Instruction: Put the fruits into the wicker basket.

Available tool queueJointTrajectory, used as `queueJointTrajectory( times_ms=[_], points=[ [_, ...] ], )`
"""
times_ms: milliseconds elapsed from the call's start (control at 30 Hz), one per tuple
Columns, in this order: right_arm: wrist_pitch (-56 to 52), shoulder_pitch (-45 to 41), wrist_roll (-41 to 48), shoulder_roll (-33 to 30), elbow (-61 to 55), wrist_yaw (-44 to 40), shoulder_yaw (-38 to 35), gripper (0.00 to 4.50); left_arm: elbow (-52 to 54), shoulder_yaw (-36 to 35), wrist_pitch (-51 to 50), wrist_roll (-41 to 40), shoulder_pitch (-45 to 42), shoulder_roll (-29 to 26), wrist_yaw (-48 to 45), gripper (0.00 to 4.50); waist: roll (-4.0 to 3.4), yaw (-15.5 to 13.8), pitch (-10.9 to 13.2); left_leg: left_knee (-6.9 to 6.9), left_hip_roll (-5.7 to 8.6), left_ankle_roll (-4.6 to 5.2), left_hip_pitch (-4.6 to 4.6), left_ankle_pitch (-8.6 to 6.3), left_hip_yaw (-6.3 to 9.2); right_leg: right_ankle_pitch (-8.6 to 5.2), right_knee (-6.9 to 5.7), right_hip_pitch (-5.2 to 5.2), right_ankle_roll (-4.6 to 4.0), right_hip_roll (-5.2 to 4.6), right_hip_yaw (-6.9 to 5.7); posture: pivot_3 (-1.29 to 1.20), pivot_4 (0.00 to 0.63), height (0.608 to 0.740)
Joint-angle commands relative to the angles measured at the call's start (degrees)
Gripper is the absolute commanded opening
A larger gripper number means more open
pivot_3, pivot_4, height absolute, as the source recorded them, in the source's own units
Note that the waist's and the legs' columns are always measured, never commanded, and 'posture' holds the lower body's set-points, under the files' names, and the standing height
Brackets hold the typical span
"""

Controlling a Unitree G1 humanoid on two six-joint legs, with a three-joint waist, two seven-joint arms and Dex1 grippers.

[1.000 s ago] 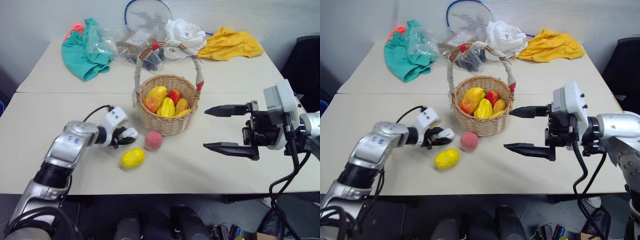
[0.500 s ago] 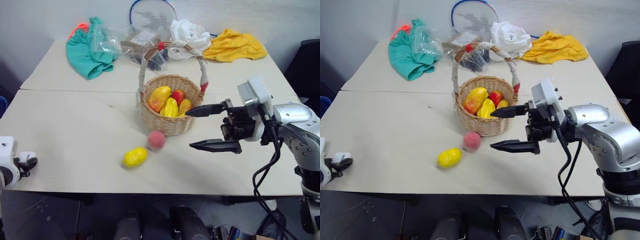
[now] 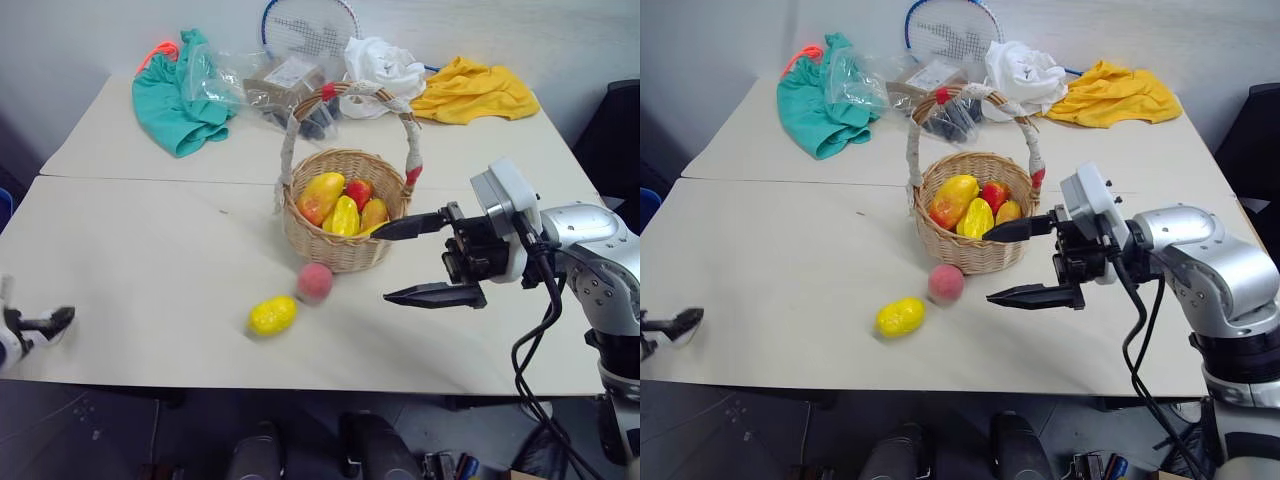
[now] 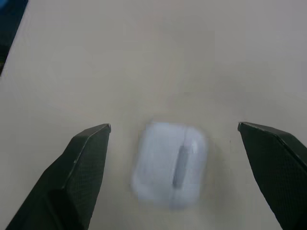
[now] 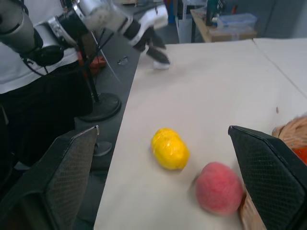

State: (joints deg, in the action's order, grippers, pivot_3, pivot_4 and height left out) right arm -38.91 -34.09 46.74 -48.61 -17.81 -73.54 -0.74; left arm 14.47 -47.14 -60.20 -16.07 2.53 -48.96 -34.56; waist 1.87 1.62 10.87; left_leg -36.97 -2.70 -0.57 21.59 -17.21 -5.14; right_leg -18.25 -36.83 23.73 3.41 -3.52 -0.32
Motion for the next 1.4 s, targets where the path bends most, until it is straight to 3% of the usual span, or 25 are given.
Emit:
queueJointTrajectory(
  times_ms=[33, 133, 200, 333, 533, 733, 933, 1033, 1167, 1233, 1400],
  points=[
    [0.31, 2.67, 1.09, -3.26, -2.59, -2.03, -3.97, 4.50, 9.27, -6.61, 2.45, -11.98, 0.01, -5.91, -15.02, 4.47, -0.05, 0.05, 0.01, -0.01, 0.00, -0.06, 0.07, -0.03, 0.05, -0.02, 0.09, -0.01, -0.03, -0.05, -0.12, 0.00, 0.150, 0.740],
    [1.18, 7.07, 0.80, -5.45, -4.46, -3.11, -5.74, 4.50, 16.83, -5.75, -0.33, -24.16, 1.98, -11.52, -27.89, 4.47, -0.25, 0.16, 0.02, 0.00, 0.03, -0.29, 0.05, -0.20, -0.06, -0.01, 0.26, -0.07, -0.03, -0.23, -0.29, 0.00, 0.150, 0.740],
    [1.18, 8.80, 0.91, -6.01, -5.30, -2.82, -6.67, 4.50, 20.53, -2.45, 0.20, -28.03, 3.69, -14.05, -32.40, 4.47, -0.35, 0.38, 0.05, 0.03, -0.01, -0.24, 0.05, -0.11, -0.08, -0.03, 0.32, -0.07, -0.05, -0.22, -0.39, 0.00, 0.150, 0.740],
    [0.48, 11.14, 1.38, -6.14, -7.10, -0.57, -8.81, 4.50, 22.62, 17.09, 9.65, -20.74, 1.66, -17.22, -28.98, 4.47, -0.58, 0.66, 0.07, 0.05, -0.06, -0.19, -0.01, -0.11, -0.18, -0.04, 0.28, -0.07, -0.06, -0.11, -0.38, 0.00, 0.150, 0.740],
    [-1.94, 15.33, 4.84, -6.63, -11.51, 3.30, -13.47, 4.50, 15.13, 42.26, 18.96, -9.81, -12.52, -11.00, -22.76, 4.47, -0.58, -0.01, 0.07, -0.11, -0.06, 0.07, -0.15, 0.01, -0.20, 0.00, -0.12, -0.14, 0.00, 0.04, -0.32, 0.00, 0.150, 0.740],
    [-3.17, 17.71, 7.34, -6.85, -13.55, 6.43, -16.48, 4.50, 8.34, 54.93, 24.40, -2.33, -20.68, -4.37, -21.46, 4.47, -0.53, -0.02, 0.05, -0.24, 0.02, 0.23, -0.12, 0.06, -0.29, 0.13, -0.10, -0.19, 0.23, 0.03, -0.20, 0.00, 0.150, 0.740],
    [-3.04, 19.49, 7.84, -7.32, -14.65, 8.15, -17.90, 4.50, 3.90, 58.93, 25.95, 0.67, -23.25, -1.14, -21.78, 4.47, -0.50, -0.03, 0.07, -0.26, -0.01, 0.24, -0.08, 0.06, -0.29, 0.13, -0.11, -0.15, 0.24, 0.11, -0.21, 0.00, 0.150, 0.740],
    [-2.83, 20.44, 7.79, -7.36, -15.03, 8.74, -18.44, 4.50, 3.18, 58.79, 26.25, 0.92, -23.22, -0.72, -22.01, 3.89, -0.49, -0.06, 0.07, -0.29, -0.01, 0.24, -0.10, 0.07, -0.29, 0.13, -0.13, -0.16, 0.24, 0.11, -0.21, 0.00, 0.150, 0.740],
    [-2.66, 20.82, 7.75, -7.24, -15.20, 9.57, -18.39, 4.50, 3.92, 57.22, 25.72, -0.34, -22.86, -0.31, -22.33, 2.70, -0.48, -0.11, 0.07, -0.37, 0.00, 0.25, -0.09, 0.08, -0.28, 0.15, -0.16, -0.19, 0.27, 0.09, -0.21, 0.00, 0.150, 0.740],
    [-2.52, 20.92, 7.71, -7.18, -15.20, 9.81, -18.26, 4.50, 4.59, 55.65, 25.77, -1.32, -22.65, -0.26, -22.38, 2.55, -0.48, -0.08, 0.07, -0.38, 0.00, 0.26, -0.09, 0.08, -0.28, 0.16, -0.16, -0.20, 0.28, 0.09, -0.20, 0.00, 0.150, 0.740],
    [-2.47, 20.31, 7.66, -7.10, -14.64, 10.29, -17.77, 4.50, 8.27, 45.25, 18.93, -15.56, -25.97, 2.23, -24.01, 2.54, -0.46, -0.10, 0.09, -0.39, -0.02, 0.24, -0.07, 0.09, -0.25, 0.16, -0.19, -0.19, 0.28, 0.10, -0.23, 0.00, 0.150, 0.740]
  ],
)
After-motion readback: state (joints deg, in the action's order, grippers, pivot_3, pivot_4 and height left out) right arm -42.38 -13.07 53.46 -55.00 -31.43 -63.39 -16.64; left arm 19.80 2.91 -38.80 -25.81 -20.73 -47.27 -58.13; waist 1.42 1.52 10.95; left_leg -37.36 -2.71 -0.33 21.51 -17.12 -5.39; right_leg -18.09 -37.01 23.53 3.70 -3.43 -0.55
